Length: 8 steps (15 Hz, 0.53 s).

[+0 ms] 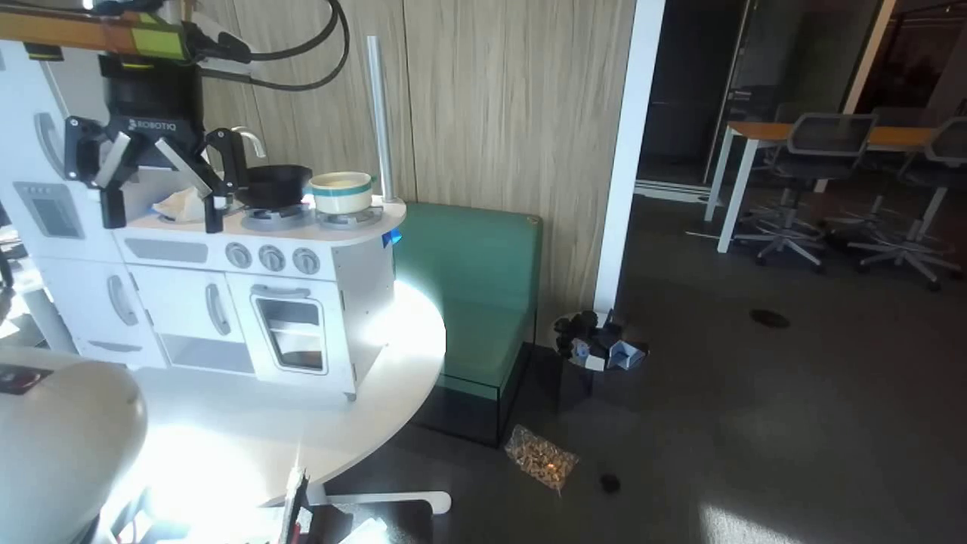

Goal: Pour the contents of the white bowl into the black bowl

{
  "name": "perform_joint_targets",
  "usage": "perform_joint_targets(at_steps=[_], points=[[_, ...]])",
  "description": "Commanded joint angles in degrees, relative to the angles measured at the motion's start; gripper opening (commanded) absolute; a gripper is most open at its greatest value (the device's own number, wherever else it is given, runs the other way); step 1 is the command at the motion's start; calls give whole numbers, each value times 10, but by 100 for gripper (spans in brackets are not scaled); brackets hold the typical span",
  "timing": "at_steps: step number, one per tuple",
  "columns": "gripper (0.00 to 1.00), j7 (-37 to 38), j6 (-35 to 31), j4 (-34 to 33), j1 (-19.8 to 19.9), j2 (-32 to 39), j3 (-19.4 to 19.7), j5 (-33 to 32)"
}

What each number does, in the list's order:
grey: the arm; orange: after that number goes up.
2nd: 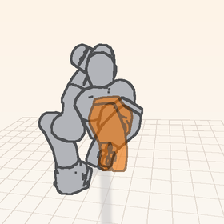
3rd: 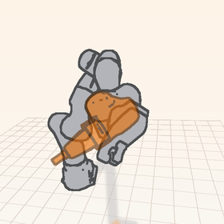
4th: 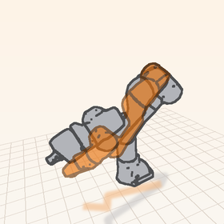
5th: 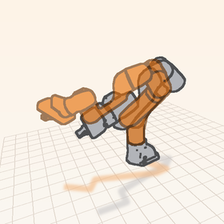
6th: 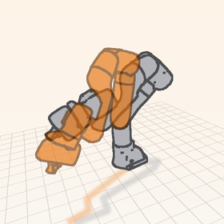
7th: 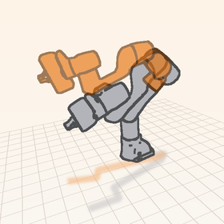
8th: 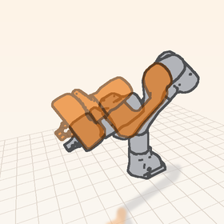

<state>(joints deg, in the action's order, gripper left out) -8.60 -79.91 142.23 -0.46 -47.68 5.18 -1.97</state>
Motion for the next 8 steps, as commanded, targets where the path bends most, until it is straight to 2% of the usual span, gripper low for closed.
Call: perform_joint_targets(at_steps=[1, 4, 8], points=[[100, -15, -54, -56, -3, 87, -1, -23], [100, -1, -128, -123, 7, 169, 2, -40], [100, 36, -207, -230, 13, 290, 3, -13]])
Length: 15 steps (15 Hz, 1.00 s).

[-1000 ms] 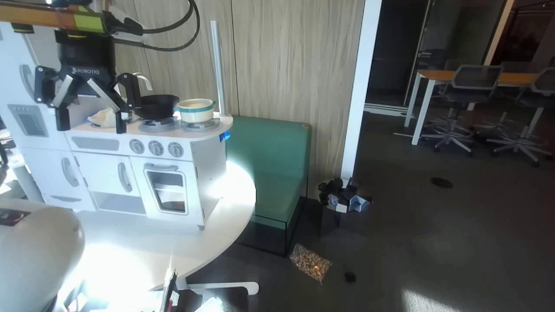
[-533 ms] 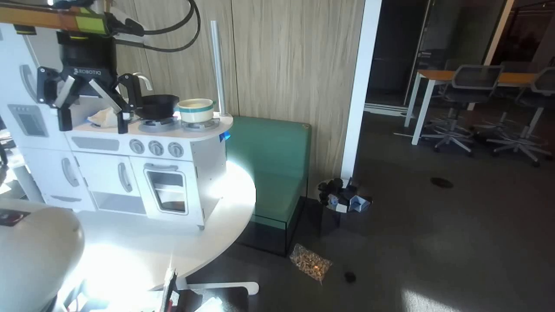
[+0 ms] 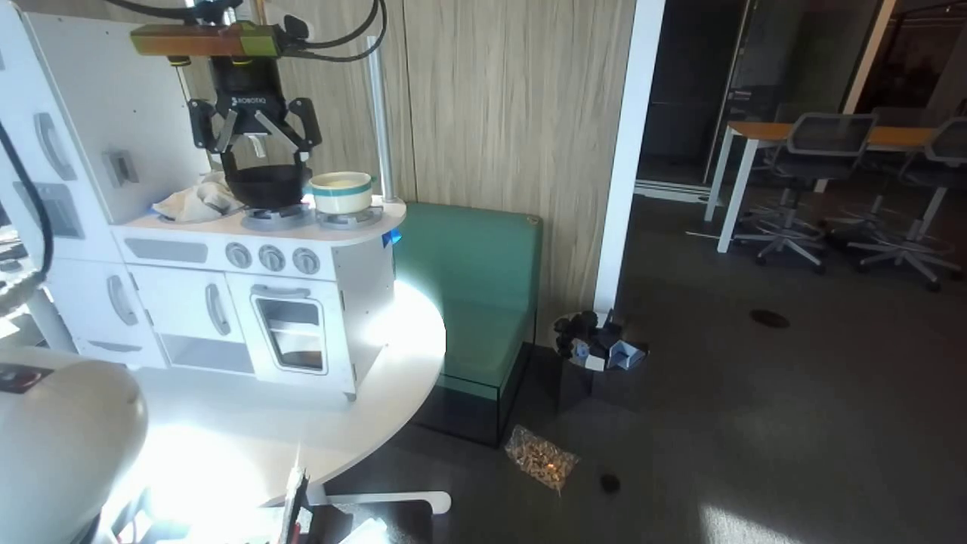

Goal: Pour the contents of the white bowl into the black bowl

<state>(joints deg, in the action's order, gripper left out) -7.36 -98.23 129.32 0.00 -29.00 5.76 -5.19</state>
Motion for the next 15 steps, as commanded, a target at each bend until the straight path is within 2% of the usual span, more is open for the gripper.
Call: perform_joint_targets(at_steps=[1, 4, 8, 12, 15], points=[[100, 34, -42, -125, 10, 135, -5, 20], [100, 53, -94, -194, 15, 213, -6, 24], [100, 75, -127, -274, 24, 308, -4, 24], [100, 81, -122, -331, 35, 368, -1, 11], [100, 68, -122, -363, 43, 407, -3, 27]])
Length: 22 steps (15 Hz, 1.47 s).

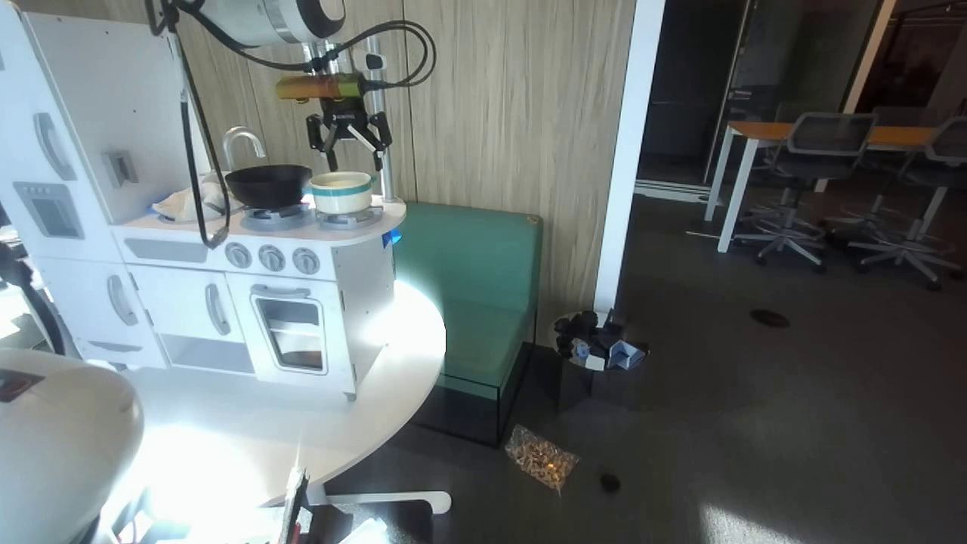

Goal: Pour the contents of the white bowl into the black bowl

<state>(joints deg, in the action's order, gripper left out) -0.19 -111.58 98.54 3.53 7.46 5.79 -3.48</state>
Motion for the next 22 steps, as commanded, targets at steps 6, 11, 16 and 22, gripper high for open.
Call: perform_joint_targets(at_steps=[6, 11, 16, 22], points=[[100, -13, 14, -107, 12, 102, -7, 12], [58, -19, 20, -132, 16, 124, -8, 17], [22, -30, 29, -152, 25, 146, -11, 39], [2, -25, 50, -163, 24, 141, -14, 51]])
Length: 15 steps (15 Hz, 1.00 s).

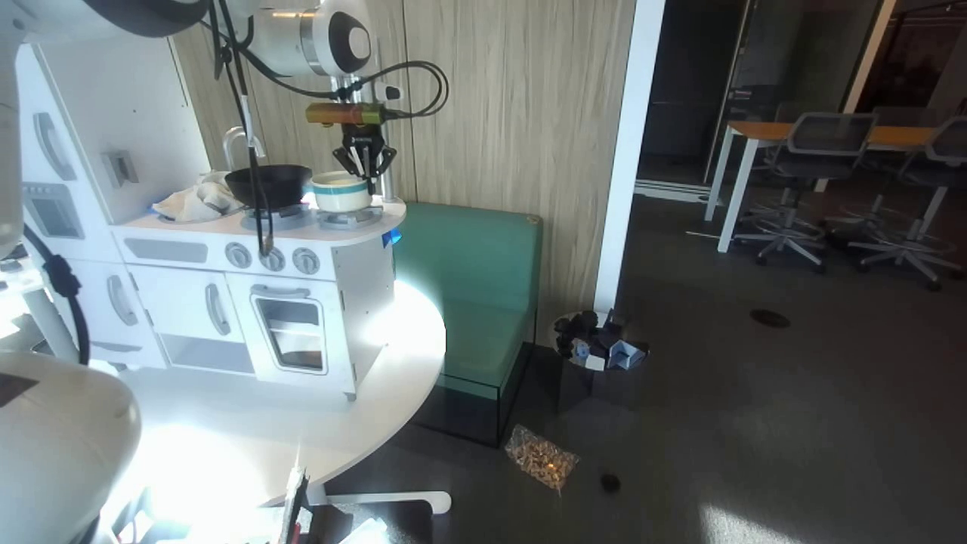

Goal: Pour the contents of the white bowl into the black bowl

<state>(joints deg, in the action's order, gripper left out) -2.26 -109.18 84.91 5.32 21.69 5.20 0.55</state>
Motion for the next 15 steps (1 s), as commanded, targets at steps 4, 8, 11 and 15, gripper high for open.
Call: perform_joint_targets(at_steps=[4, 8, 11, 15], points=[[3, 13, 55, -33, -2, -26, -2, -11], [3, 54, 97, -55, -30, -51, -1, -83], [3, 91, 124, -89, -75, -52, -13, -174], [3, 136, 132, -147, -138, -20, -27, -318]])
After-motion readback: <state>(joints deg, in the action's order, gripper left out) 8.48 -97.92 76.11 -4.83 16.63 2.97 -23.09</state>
